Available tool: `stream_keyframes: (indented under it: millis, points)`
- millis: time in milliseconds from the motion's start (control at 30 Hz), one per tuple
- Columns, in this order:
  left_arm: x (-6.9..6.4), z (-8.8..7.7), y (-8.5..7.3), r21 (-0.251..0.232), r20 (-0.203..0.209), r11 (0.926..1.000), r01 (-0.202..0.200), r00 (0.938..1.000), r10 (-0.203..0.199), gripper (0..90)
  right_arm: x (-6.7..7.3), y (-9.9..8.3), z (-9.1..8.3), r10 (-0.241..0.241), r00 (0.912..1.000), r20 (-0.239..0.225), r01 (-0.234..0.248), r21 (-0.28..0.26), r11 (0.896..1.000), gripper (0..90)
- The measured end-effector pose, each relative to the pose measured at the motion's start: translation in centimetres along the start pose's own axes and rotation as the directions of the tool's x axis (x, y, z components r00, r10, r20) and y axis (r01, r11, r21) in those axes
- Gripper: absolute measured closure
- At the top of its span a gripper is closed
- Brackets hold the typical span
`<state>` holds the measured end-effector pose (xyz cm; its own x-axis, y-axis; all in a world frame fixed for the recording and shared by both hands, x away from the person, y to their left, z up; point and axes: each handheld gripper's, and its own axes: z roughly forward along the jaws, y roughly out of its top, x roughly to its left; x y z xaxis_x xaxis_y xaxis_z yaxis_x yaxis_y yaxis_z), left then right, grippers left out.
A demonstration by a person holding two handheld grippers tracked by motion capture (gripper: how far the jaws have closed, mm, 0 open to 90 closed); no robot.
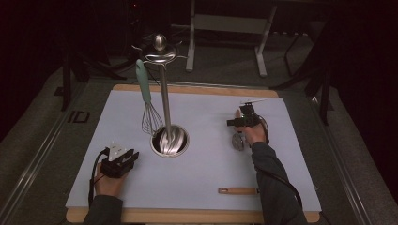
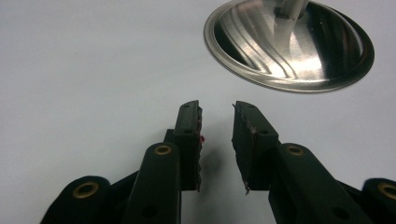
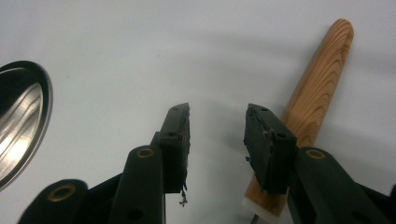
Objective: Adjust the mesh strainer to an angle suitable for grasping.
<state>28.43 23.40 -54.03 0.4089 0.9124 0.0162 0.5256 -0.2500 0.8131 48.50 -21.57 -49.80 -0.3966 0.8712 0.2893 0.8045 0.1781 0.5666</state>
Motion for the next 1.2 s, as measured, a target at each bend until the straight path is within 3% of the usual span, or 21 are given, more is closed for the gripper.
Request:
stream_keyframes:
  millis: [233, 433, 800, 1133, 1200]
  points:
    - [0.0, 0.0, 0.0, 0.000, -0.002, 1.0000, -0.003, 1.0000, 0.003, 71.8, 0.0, 0.1, -0.8, 0.001, 0.9999, -0.016, -0.002, -0.030, 1.000, 60.5]
    - [0.0, 0.0, 0.0, 0.000, -0.001, 1.0000, -0.003, 1.0000, 0.003, 71.7, -0.6, -0.4, -0.4, 0.019, 0.9998, 0.010, -0.019, -0.019, 1.000, 61.8]
    - [0.0, 0.0, 0.0, 0.001, -0.002, 1.0000, -0.004, 1.0000, 0.004, 71.4, -0.9, -0.2, 0.0, 0.051, 0.9987, 0.002, -0.051, 0.019, 0.999, 61.8]
    - [0.0, 0.0, 0.0, 0.001, -0.001, 1.0000, -0.004, 1.0000, 0.004, 71.4, -1.1, 0.2, 0.6, 0.130, 0.9915, 0.012, -0.130, 0.053, 0.990, 57.9]
    - [0.0, 0.0, 0.0, 0.000, -0.001, 1.0000, -0.004, 1.0000, 0.004, 71.3, -1.0, 0.2, 0.7, 0.125, 0.9920, 0.018, -0.126, 0.061, 0.990, 56.9]
